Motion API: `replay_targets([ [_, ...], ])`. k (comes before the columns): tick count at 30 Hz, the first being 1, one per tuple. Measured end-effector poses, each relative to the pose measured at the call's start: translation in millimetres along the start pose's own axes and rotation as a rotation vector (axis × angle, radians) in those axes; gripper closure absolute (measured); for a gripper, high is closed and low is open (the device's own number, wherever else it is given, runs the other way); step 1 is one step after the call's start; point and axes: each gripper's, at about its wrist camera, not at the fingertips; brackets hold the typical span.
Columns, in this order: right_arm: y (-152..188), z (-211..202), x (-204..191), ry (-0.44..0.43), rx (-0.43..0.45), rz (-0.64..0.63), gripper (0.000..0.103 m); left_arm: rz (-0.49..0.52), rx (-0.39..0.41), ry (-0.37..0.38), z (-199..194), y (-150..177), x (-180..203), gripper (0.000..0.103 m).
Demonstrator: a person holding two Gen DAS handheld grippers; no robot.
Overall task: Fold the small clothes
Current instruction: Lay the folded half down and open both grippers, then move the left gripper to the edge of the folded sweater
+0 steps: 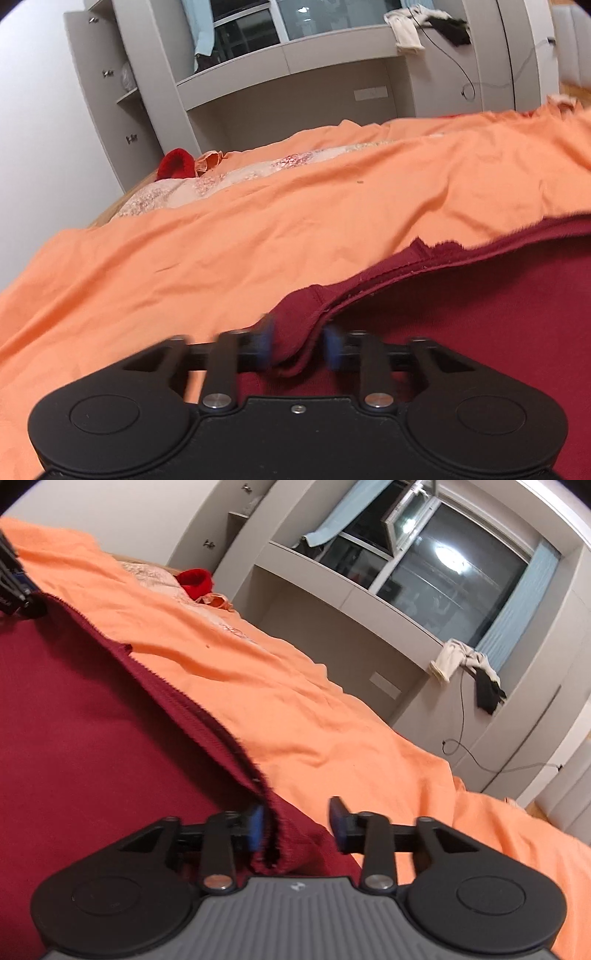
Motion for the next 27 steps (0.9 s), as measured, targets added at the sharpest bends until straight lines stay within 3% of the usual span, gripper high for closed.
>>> replay_targets([
  [2, -1.2, 0.8, 4.9, 0.014, -0.01, 0.014, 0.034, -0.057, 0.006, 0.028, -4.5, -0.7, -10.8, 0.033],
  [4, 0.2, -2.6, 10.2, 0.037, -0.024, 0.029, 0.02, -0.12, 0.005, 0.051, -7.5, -4.5, -21.8, 0.032],
  [10, 4.8, -1.1, 50.6, 0.09, -0.062, 0.168, 0.014, -0.212, 0.022, 0.006, -13.8, -6.4, -47.6, 0.024],
  [15, 10.5, -8.1, 66.7, 0.138, -0.063, 0.213, 0.002, -0.279, 0.041, -0.022, -22.3, -4.5, -62.1, 0.008],
  [21, 13.2, -19.7, 79.1, 0.042, -0.042, 0.34, 0.001, -0.296, 0.043, -0.066, -40.2, -1.6, -68.4, 0.002],
  [27, 5.3, -47.5, 79.1, 0.013, -0.017, 0.407, 0.0, -0.348, 0.058, -0.124, -75.7, 11.0, -90.0, 0.001],
])
Point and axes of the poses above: each gripper's, at about its wrist camera, not at the fingertips, and z roughly the way its jaws point, x to its right, y to its underside, and after that the axes turned 2 degrees about y, right-handed
